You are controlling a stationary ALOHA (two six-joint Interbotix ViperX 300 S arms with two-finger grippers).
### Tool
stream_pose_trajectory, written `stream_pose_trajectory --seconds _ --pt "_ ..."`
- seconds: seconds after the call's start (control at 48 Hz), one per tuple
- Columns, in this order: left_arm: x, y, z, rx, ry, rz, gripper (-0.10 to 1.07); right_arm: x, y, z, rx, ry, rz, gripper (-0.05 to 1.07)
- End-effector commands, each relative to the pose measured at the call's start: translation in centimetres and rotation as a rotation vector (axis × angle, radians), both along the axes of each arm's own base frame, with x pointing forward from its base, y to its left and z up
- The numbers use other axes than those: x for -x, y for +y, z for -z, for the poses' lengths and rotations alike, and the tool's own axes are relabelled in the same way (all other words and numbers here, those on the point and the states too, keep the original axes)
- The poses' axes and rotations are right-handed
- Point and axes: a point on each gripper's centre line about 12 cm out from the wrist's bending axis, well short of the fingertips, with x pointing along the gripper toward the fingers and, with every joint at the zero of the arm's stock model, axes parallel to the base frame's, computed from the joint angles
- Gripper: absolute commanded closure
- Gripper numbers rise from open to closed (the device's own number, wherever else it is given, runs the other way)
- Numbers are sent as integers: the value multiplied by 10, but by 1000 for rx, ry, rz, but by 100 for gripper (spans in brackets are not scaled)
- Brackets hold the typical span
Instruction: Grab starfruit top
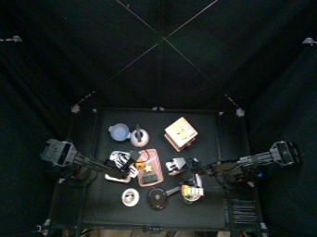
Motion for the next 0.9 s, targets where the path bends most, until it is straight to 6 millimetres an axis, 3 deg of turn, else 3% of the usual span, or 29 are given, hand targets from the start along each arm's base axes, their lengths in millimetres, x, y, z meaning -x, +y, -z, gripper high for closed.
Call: stream_pose_trajectory --seconds 0.0,0.208,0.479,0.875 --pt "-5 1 -6 0 -24 -2 11 -2 0 -5 -6 -20 -2 2" --pt "-5 1 -6 -1 -23 -1 14 -2 0 -4 -4 -17 -1 2" --pt "-4 2 -8 -3 -26 3 29 -2 0 -4 -5 -15 -1 2" --pt "-1 3 -20 -29 -57 18 30 -2 0 -3 -6 -12 2 2"
